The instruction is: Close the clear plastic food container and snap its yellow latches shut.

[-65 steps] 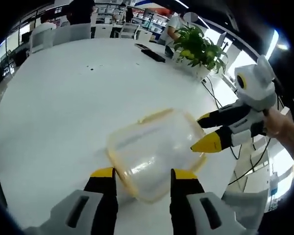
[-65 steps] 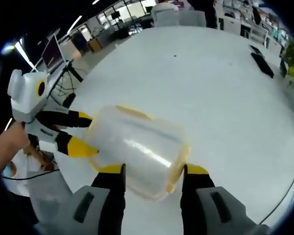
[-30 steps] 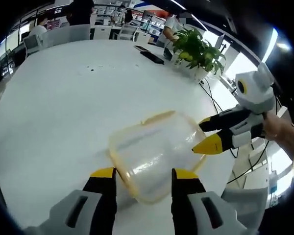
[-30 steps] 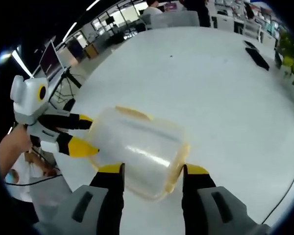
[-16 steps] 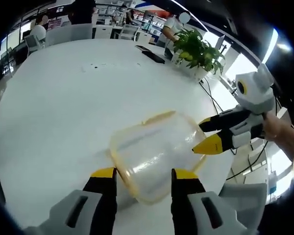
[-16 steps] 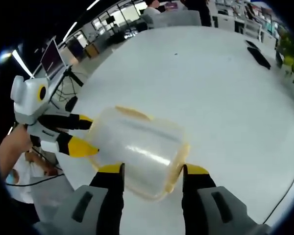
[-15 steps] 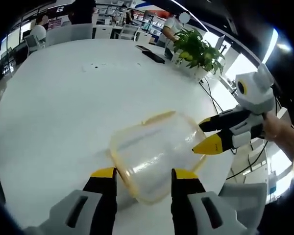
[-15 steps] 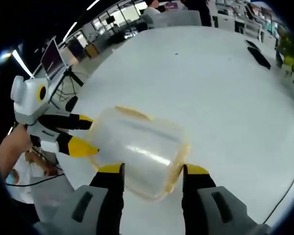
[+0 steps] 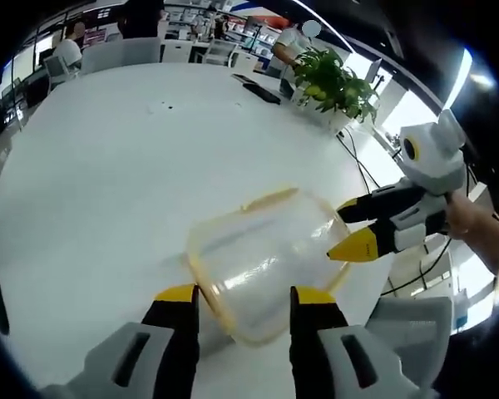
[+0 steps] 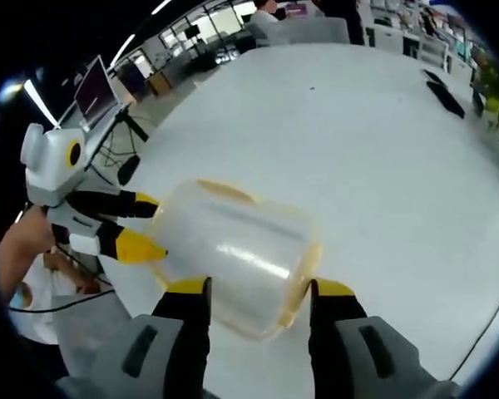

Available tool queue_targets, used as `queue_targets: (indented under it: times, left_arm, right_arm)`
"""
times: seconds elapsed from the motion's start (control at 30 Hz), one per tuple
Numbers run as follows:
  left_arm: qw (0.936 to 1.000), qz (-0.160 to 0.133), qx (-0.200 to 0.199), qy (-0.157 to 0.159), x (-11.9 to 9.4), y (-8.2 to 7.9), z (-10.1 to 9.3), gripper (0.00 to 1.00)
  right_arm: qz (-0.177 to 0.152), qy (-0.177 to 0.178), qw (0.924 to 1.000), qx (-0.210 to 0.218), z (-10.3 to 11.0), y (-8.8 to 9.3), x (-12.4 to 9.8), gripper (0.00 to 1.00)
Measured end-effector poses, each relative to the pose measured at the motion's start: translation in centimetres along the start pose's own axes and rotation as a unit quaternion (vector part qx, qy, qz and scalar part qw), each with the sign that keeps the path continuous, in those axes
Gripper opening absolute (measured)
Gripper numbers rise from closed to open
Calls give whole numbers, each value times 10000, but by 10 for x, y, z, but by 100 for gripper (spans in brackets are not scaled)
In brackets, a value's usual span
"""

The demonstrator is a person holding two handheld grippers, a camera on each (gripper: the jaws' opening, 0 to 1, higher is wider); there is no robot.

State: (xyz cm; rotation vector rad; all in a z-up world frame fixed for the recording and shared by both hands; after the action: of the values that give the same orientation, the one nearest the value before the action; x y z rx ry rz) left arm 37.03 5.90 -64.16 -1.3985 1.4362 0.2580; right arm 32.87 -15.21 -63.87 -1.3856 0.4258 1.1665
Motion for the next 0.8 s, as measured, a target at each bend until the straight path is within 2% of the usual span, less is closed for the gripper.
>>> queue_targets:
  times: [0.43, 0.8]
  left_arm:
    - [10000, -36, 5, 28, -7, 7, 6, 36]
    - [9998, -150, -70, 99, -7, 7, 9, 35]
  right_arm:
    - [-39, 3, 10000, -25, 10, 5, 0, 44]
    - [-65, -150, 9991, -379, 4, 7, -2, 43]
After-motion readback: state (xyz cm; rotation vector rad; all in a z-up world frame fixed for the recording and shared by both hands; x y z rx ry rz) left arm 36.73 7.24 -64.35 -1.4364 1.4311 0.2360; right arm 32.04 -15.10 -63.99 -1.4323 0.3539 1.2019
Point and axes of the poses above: the point that each gripper's makers call its tool centre point, and the gripper's own axes: x roughly forward along the fingers, z roughly to its left, y roughly out of its underside, the point moved 10 cm from there along -x, roughly backward along the fingers, and after that the axes turned 10 degrees about -x, right-handed, at the moved point
